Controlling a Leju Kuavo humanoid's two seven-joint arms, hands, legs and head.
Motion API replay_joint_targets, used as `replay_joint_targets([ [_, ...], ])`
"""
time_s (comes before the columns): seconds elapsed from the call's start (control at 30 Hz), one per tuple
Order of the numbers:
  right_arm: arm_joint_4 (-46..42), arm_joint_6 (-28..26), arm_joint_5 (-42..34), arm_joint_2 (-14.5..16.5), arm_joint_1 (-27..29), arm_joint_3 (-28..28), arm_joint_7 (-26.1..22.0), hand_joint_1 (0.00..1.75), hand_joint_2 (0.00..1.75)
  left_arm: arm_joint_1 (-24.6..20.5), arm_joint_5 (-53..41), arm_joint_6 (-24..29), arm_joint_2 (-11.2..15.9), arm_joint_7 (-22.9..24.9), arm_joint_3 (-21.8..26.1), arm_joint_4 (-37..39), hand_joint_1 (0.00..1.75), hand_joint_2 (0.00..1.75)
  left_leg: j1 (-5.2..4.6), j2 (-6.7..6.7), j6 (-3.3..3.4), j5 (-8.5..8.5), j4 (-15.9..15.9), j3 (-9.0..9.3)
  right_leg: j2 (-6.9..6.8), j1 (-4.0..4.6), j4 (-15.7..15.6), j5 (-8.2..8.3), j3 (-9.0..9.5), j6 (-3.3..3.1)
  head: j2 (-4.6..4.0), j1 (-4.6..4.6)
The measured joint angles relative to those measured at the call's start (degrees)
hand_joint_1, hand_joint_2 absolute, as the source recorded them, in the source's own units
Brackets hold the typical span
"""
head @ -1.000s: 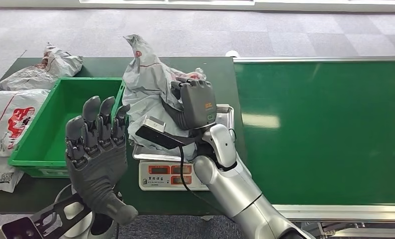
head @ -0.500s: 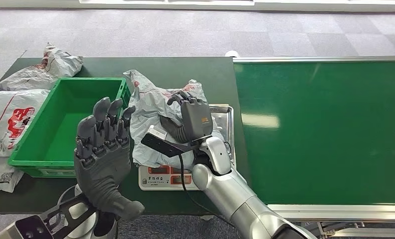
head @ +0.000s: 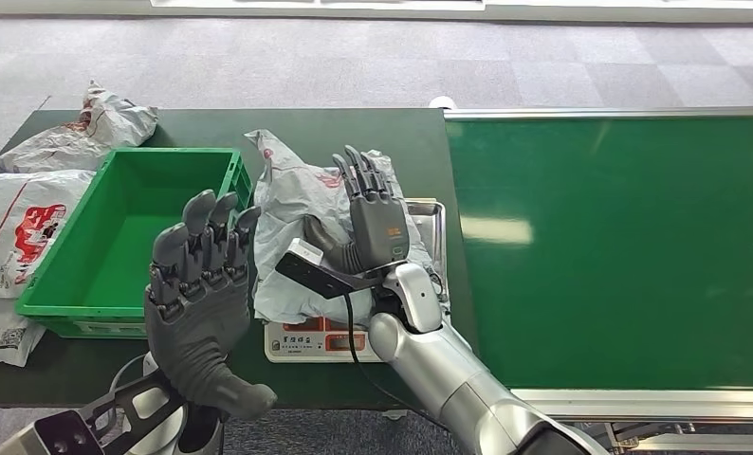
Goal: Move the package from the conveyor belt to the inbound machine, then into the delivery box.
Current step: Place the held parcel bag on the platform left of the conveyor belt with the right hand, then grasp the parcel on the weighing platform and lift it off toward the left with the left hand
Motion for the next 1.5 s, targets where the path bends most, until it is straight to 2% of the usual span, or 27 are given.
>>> replay_joint_targets([
  [0.07, -0.1, 1.0, -4.1, 0.0, 0.1, -0.1, -2.6, 0.0, 0.0, 0.1, 0.0, 0.0, 0.1, 0.0, 0.0, 0.0, 0.0, 1.75, 0.0, 0.01, 0.0, 0.0, 0.0, 0.01, 0.0, 0.0, 0.0, 0.0, 0.0, 0.0, 0.0, 0.0],
  [0.13, -1.2, 4.7, -12.1, 0.0, 0.6, -0.9, -7.9, 0.0, 0.0, 0.1, 0.0, 0.0, 0.2, 0.0, -0.1, 0.0, 0.0, 1.75, 0.0, 0.02, 0.0, 0.0, 0.0, 0.01, 0.01, 0.0, 0.0, 0.0, -0.01, 0.0, 0.0, 0.0],
  [0.23, -5.4, 15.4, -25.8, -0.2, 2.2, -3.4, -16.4, 0.0, 0.0, 0.1, -0.1, 0.0, 0.3, 0.0, -0.2, 0.0, 0.0, 1.75, 0.0, 0.02, 0.0, 0.0, 0.0, 0.01, 0.01, 0.0, 0.0, 0.0, -0.03, 0.0, 0.0, 0.0],
  [0.3, -9.2, 23.0, -32.2, -0.4, 3.5, -5.5, -19.8, 0.0, 0.0, 0.1, -0.1, 0.0, 0.4, 0.0, -0.2, 0.0, 0.0, 1.75, 0.0, 0.01, 0.0, 0.0, 0.0, 0.0, 0.01, 0.0, 0.0, 0.0, -0.03, 0.0, 0.0, 0.01],
  [0.47, -16.1, 31.2, -38.0, -0.9, 5.7, -9.2, -22.0, 0.0, 0.0, 0.1, -0.1, 0.0, 0.7, 0.0, -0.2, 0.0, 0.0, 1.75, 0.0, 0.03, -0.01, -0.01, 0.0, 0.0, 0.01, 0.0, 0.0, 0.0, -0.03, 0.0, 0.0, 0.01],
  [0.6, -20.7, 41.2, -44.5, -1.0, 7.3, -11.6, -22.7, 0.0, 0.0, 0.1, -0.3, 0.0, 0.9, 0.0, -0.2, 0.0, 0.0, 1.75, 0.0, 0.03, -0.01, -0.01, 0.0, 0.0, 0.01, 0.0, 0.0, 0.0, -0.03, 0.0, 0.0, 0.01],
  [0.7, -23.6, 45.0, -46.1, -1.1, 7.9, -12.8, -22.5, 0.0, 0.0, 0.3, -0.8, 0.1, 1.0, 0.0, -0.2, -0.3, 0.0, 1.75, 0.0, 0.04, -0.01, -0.01, 0.0, 0.01, 0.01, 0.0, 0.0, 0.0, -0.03, 0.0, 0.0, 0.01],
  [0.8, -25.4, 46.0, -46.2, -1.2, 8.0, -13.6, -22.4, 0.0, 0.0, 0.6, -1.1, 0.4, 1.0, 0.0, -0.2, -0.9, 0.0, 1.75, 0.0, 0.05, -0.01, -0.01, 0.0, 0.01, 0.02, 0.0, 0.0, 0.0, -0.03, 0.0, 0.0, 0.01],
  [0.87, -26.8, 44.6, -44.8, -1.2, 8.2, -13.8, -23.3, 0.0, 0.0, 0.7, -2.1, 1.4, 1.0, 0.0, -0.2, -1.1, 0.0, 1.75, 0.0, 0.05, -0.01, -0.01, 0.0, 0.02, 0.02, 0.0, 0.0, 0.0, -0.03, 0.0, 0.0, 0.0],
  [0.93, -30.0, 38.5, -40.1, -1.2, 9.1, -14.0, -25.0, 0.0, 0.0, 0.7, -5.0, 4.4, 1.1, 0.0, -0.2, -0.6, 0.0, 1.75, 0.0, 0.01, -0.01, -0.01, 0.0, 0.0, 0.0, 0.0, 0.0, 0.0, -0.03, 0.0, 0.0, 0.0],
  [1.03, -37.4, 25.4, -32.6, -1.1, 11.2, -14.1, -26.4, 0.0, 0.0, 0.8, -9.1, 8.9, 1.2, 0.0, -0.2, 1.0, 0.0, 1.75, 0.0, -0.04, -0.01, -0.03, 0.0, -0.03, -0.03, 0.0, 0.0, -0.01, -0.02, 0.0, 0.0, 0.02],
  [1.07, -39.4, 23.3, -31.7, -1.1, 11.8, -14.1, -26.3, 0.0, 0.0, 0.8, -9.5, 9.3, 1.2, 0.0, -0.2, 1.4, 0.0, 1.75, 0.0, 0.0, -0.01, -0.05, 0.0, -0.02, 0.0, -0.01, 0.0, -0.01, -0.04, 0.0, 0.0, 0.02],
  [1.37, -47.9, 21.9, -30.7, -1.1, 14.3, -14.1, -25.9, 0.0, 0.0, 0.7, -9.7, 9.8, 1.3, 0.0, -0.2, 3.4, 0.0, 1.75, -0.02, 0.11, -0.03, -0.08, 0.0, 0.0, 0.08, 0.0, 0.0, 0.0, -0.05, 0.0, 0.0, 0.02],
  [1.43, -48.7, 20.8, -30.1, -1.1, 14.5, -14.1, -25.9, 0.0, 0.87, 0.7, -10.2, 10.3, 1.3, 0.0, -0.2, 3.7, 0.0, 1.75, -0.02, 0.11, -0.03, -0.08, 0.0, 0.02, 0.08, 0.0, 0.0, 0.0, -0.05, 0.0, 0.0, 0.01],
  [1.5, -50.7, 14.4, -27.1, -1.3, 15.0, -13.6, -26.2, 0.0, 1.75, 0.6, -13.0, 11.9, 1.1, 0.6, 0.0, 4.6, 0.0, 1.75, -0.02, 0.07, -0.01, -0.07, 0.0, 0.02, 0.04, -0.01, 0.0, 0.0, -0.04, 0.0, 0.0, 0.01],
])
